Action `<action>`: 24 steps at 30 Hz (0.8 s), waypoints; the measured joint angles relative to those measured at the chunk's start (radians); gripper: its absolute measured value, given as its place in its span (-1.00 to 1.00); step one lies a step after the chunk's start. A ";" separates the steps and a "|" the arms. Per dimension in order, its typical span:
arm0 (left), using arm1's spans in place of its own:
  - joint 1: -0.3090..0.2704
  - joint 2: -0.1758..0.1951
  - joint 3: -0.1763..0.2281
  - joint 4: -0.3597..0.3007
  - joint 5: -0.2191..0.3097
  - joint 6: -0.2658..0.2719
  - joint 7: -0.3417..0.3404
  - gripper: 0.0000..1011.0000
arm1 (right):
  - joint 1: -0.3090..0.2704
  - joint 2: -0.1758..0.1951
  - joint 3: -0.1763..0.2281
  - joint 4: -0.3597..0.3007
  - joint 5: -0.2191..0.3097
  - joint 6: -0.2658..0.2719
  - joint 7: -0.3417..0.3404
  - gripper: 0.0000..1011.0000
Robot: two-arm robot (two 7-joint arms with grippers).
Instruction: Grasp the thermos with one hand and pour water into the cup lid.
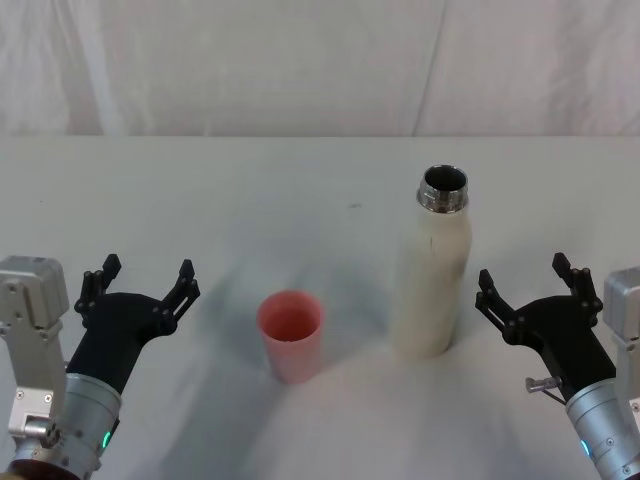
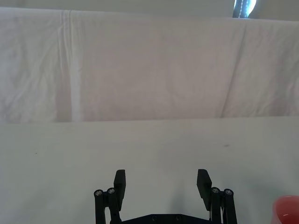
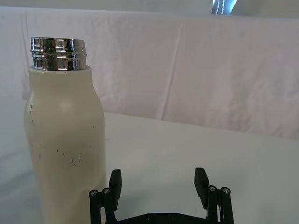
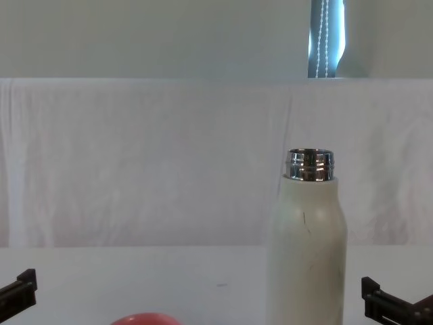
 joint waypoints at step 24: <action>0.000 0.000 0.000 0.000 0.000 0.000 0.000 0.98 | -0.079 0.002 0.055 -0.055 0.036 0.001 0.115 0.99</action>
